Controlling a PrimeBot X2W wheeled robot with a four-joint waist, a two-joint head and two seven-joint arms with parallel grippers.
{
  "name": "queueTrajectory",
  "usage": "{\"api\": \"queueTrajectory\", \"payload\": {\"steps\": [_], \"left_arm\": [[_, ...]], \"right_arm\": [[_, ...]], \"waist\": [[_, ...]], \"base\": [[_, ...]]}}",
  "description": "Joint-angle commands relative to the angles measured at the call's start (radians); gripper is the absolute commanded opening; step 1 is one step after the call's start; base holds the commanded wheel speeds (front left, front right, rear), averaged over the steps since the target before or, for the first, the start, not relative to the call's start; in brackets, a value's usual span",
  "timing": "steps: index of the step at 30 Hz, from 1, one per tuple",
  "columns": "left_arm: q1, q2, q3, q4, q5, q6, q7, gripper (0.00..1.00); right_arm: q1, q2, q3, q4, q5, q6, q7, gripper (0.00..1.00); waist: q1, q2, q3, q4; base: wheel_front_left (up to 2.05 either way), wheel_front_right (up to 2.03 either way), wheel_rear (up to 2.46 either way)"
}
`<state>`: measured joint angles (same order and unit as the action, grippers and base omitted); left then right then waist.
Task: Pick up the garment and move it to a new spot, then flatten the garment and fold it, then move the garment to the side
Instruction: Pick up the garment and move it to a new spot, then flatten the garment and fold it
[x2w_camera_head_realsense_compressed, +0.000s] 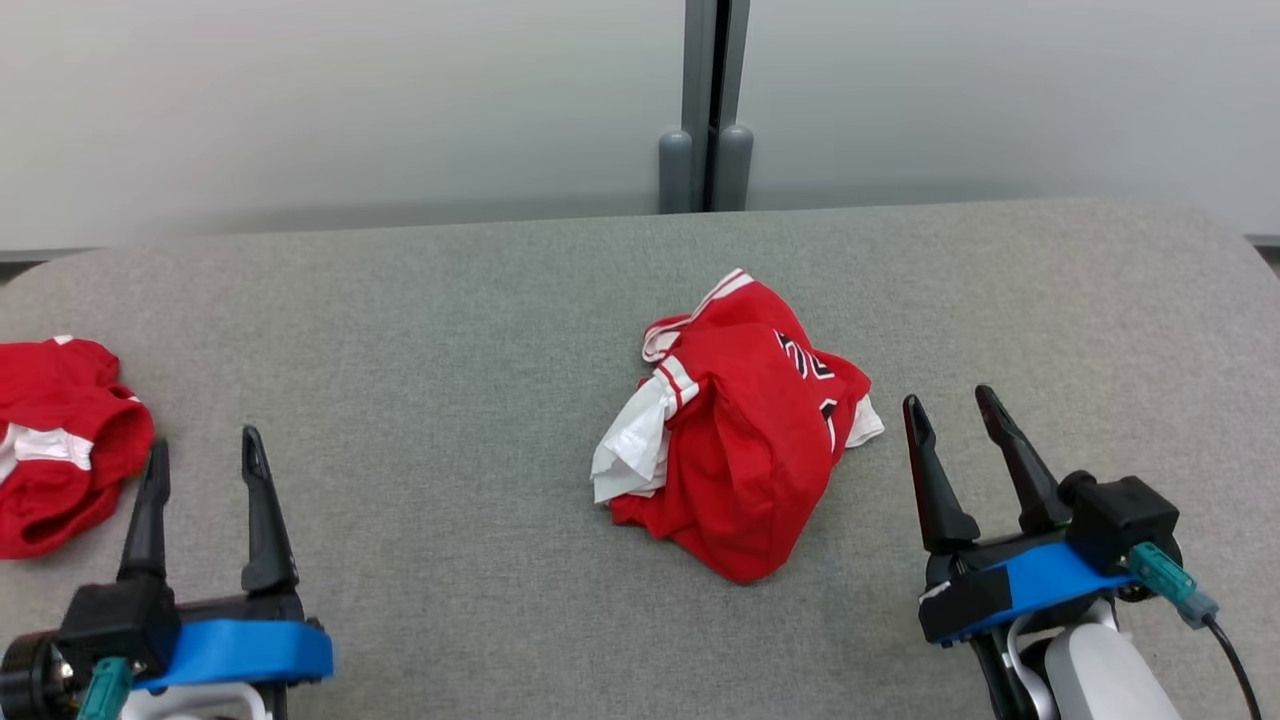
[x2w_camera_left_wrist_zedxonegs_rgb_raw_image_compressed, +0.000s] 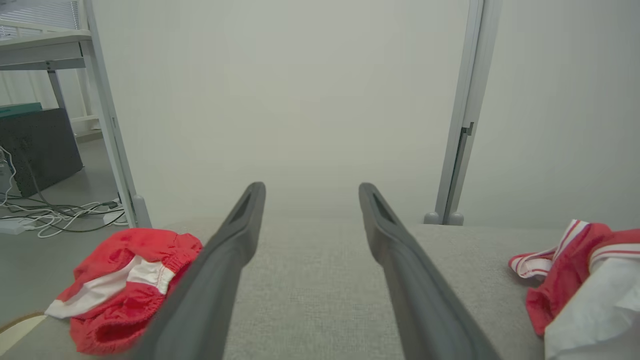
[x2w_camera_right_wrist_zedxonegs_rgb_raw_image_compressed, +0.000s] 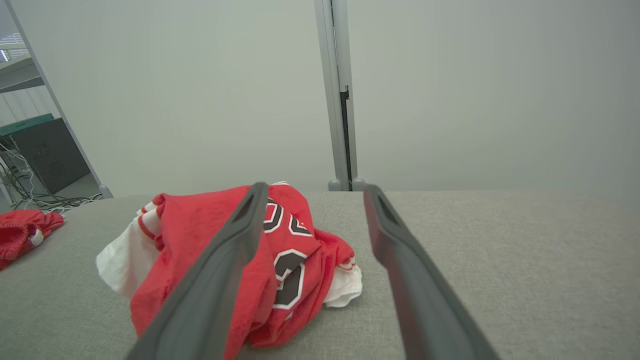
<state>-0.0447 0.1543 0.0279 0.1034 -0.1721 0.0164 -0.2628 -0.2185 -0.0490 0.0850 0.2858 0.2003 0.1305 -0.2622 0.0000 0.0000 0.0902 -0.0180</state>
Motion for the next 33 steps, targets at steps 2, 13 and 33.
{"api": "queueTrajectory", "payload": {"steps": [2, 13, 33], "left_arm": [[0.030, -0.014, 0.017, 0.018, 0.012, -0.010, -0.003, 1.00], [0.050, -0.047, 0.046, 0.086, 0.039, -0.060, -0.003, 1.00], [0.027, -0.066, 0.061, 0.170, 0.064, -0.109, -0.003, 1.00]], "right_arm": [[0.025, -0.003, -0.006, 0.011, -0.003, 0.001, -0.004, 1.00], [0.084, -0.003, -0.022, 0.061, -0.014, 0.001, -0.004, 1.00], [0.092, -0.002, -0.023, 0.091, -0.003, 0.000, -0.004, 1.00]], "waist": [[0.0000, 0.0000, -0.016, 0.007], [0.0000, 0.0000, -0.069, 0.034], [0.0000, 0.0000, -0.082, 0.024]], "base": [[0.00, 0.00, 0.00], [0.00, 0.00, 0.00], [0.00, 0.00, 0.00]]}}
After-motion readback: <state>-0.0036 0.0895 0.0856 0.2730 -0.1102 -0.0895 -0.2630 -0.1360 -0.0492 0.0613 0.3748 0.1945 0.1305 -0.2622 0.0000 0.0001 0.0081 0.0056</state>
